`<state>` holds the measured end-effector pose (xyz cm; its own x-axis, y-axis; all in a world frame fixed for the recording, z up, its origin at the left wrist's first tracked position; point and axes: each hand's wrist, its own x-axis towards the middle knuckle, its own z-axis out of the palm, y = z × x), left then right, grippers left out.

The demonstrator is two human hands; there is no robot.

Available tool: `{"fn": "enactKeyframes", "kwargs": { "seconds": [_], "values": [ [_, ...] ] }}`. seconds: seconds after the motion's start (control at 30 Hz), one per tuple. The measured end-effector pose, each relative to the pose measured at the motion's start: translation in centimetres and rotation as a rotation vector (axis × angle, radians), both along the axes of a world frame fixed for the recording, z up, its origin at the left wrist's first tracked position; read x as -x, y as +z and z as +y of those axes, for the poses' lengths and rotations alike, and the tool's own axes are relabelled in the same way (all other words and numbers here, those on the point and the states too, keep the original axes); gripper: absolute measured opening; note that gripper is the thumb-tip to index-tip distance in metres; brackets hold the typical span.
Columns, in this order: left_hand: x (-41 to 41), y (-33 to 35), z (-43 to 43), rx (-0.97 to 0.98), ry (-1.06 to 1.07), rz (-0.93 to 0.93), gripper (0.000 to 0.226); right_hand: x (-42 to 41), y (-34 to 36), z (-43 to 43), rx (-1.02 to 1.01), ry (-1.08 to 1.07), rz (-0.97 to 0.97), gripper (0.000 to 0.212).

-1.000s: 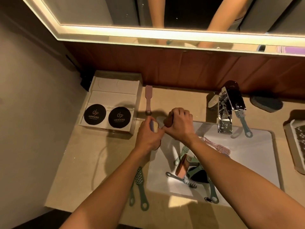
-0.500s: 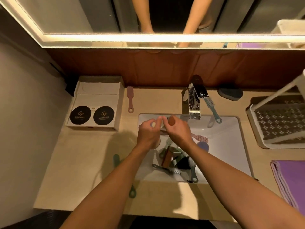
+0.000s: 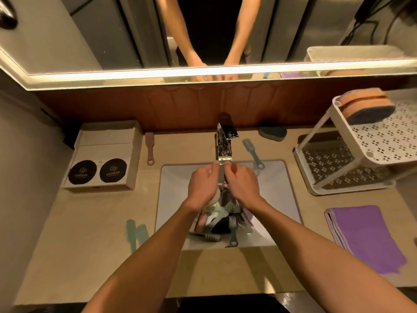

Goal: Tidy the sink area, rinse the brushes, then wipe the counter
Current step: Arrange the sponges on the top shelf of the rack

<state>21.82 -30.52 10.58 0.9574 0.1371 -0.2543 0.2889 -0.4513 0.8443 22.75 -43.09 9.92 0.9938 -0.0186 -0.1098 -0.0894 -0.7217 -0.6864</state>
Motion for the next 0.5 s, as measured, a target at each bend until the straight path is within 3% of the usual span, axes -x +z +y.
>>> {"fn": "enactKeyframes", "kwargs": {
  "seconds": [0.1,0.2,0.33,0.5],
  "values": [
    [-0.4,0.5,-1.8,-0.053,-0.051,0.013,0.034,-0.2,0.9,-2.0,0.024,-0.015,-0.030,0.048],
    [-1.1,1.7,-3.8,0.012,-0.077,-0.055,0.019,-0.9,1.7,-4.2,-0.188,-0.046,-0.014,0.049],
    [-2.3,4.3,-7.0,0.117,-0.111,-0.129,0.024,-2.4,3.7,-7.6,-0.344,-0.028,-0.029,0.070],
    [-4.3,7.2,-10.6,0.089,-0.135,-0.212,0.021,-3.4,7.5,-11.6,-0.276,-0.016,-0.151,0.072]
  ]
}}
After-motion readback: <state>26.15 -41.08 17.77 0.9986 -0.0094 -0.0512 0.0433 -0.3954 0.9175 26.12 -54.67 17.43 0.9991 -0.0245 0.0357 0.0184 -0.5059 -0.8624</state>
